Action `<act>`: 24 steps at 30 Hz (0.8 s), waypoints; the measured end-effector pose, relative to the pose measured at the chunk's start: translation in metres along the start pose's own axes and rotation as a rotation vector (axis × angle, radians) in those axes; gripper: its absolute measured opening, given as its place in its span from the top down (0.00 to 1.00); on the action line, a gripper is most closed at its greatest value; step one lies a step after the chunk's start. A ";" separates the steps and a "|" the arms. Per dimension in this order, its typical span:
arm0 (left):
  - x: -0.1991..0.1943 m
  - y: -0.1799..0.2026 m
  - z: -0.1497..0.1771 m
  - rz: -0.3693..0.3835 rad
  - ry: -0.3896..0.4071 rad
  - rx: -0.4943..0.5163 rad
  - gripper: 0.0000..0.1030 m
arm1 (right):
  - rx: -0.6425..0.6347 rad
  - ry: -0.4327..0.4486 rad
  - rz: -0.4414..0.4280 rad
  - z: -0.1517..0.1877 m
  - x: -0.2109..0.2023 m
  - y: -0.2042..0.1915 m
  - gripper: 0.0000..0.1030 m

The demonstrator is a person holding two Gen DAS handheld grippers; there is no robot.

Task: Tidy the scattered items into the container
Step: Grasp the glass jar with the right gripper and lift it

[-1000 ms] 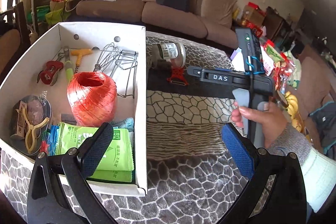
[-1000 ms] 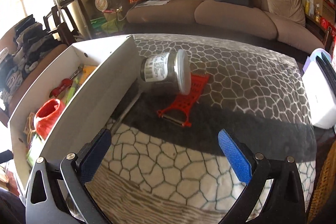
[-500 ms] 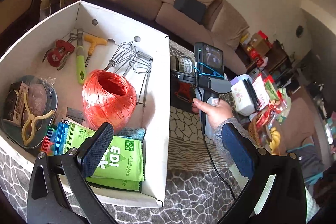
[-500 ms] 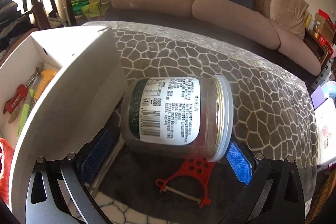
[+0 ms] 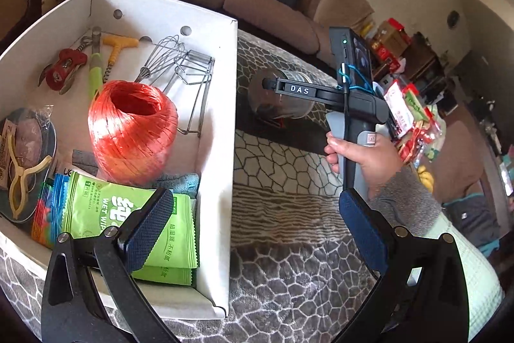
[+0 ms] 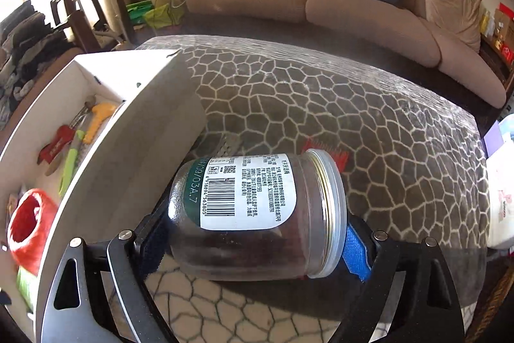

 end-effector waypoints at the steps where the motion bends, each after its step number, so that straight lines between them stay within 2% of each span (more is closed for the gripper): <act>1: 0.002 0.007 0.003 0.014 -0.008 0.016 0.00 | -0.004 -0.011 -0.006 0.008 -0.010 0.000 0.12; 4: 0.008 0.029 0.016 0.040 -0.044 0.082 0.00 | 0.022 -0.022 -0.081 0.037 -0.048 -0.002 0.12; 7: 0.013 0.048 0.030 0.020 -0.061 0.163 0.00 | 0.038 -0.038 -0.162 0.077 -0.088 -0.015 0.12; 10: 0.016 0.065 0.045 0.092 -0.117 0.175 0.00 | 0.023 -0.056 -0.201 0.120 -0.122 -0.032 0.12; 12: 0.019 0.077 0.058 0.109 -0.143 0.217 0.00 | 0.049 -0.072 -0.198 0.145 -0.135 -0.032 0.12; 14: 0.022 0.087 0.067 0.090 -0.147 0.280 0.00 | 0.086 -0.068 -0.207 0.162 -0.144 -0.024 0.12; 17: 0.032 0.101 0.085 0.082 -0.177 0.365 0.00 | 0.090 -0.081 -0.158 0.186 -0.147 -0.014 0.12; 19: 0.043 0.105 0.098 0.069 -0.211 0.404 0.00 | 0.122 -0.089 -0.168 0.200 -0.149 -0.008 0.12; 24: 0.067 0.112 0.132 0.101 -0.321 0.426 0.00 | 0.149 -0.109 -0.182 0.222 -0.154 -0.003 0.12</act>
Point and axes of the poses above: each gripper's, at about its wrist camera, not at the fingertips, and x roughly the way its jaws point, y to its right, z to its underside, the point moved 8 cm from there along x, roughly the way its jaws point, and after that the axes turned 5 degrees about -z, right-handed, at the moved point
